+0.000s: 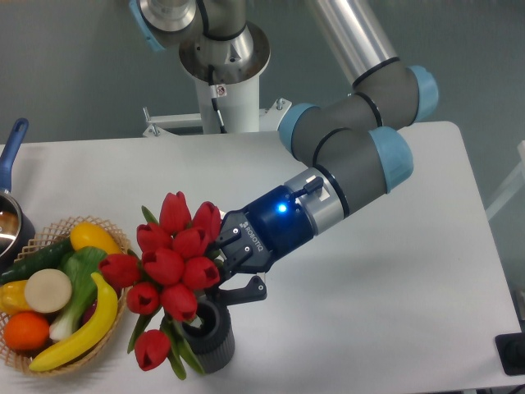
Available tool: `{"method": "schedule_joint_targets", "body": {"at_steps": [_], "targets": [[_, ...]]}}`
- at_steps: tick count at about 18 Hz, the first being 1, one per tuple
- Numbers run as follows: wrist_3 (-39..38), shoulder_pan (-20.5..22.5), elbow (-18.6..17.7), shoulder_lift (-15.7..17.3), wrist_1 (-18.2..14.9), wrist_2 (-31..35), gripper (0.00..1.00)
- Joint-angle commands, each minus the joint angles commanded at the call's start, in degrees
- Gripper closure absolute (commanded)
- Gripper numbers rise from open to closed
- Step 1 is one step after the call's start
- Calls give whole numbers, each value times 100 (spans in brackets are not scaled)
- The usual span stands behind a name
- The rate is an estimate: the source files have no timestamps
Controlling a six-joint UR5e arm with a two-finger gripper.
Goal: Insert the flowers into the vase
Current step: 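Lower the tulip stems down into the vase opening, then open the gripper to release the tulip stems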
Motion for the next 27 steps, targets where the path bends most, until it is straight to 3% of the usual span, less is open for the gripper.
{"method": "schedule_joint_targets", "body": {"at_steps": [8,19,25,26,27], "targets": [[967,26,-510,-238,9,9,85],[1002,35,-756,-343,9,88,69],[1222,114,-1169,-299,9,88,42],[1222,123,-1239,-290,9,88,32],[1213,132,-1309,-273,9,97,10]]}}
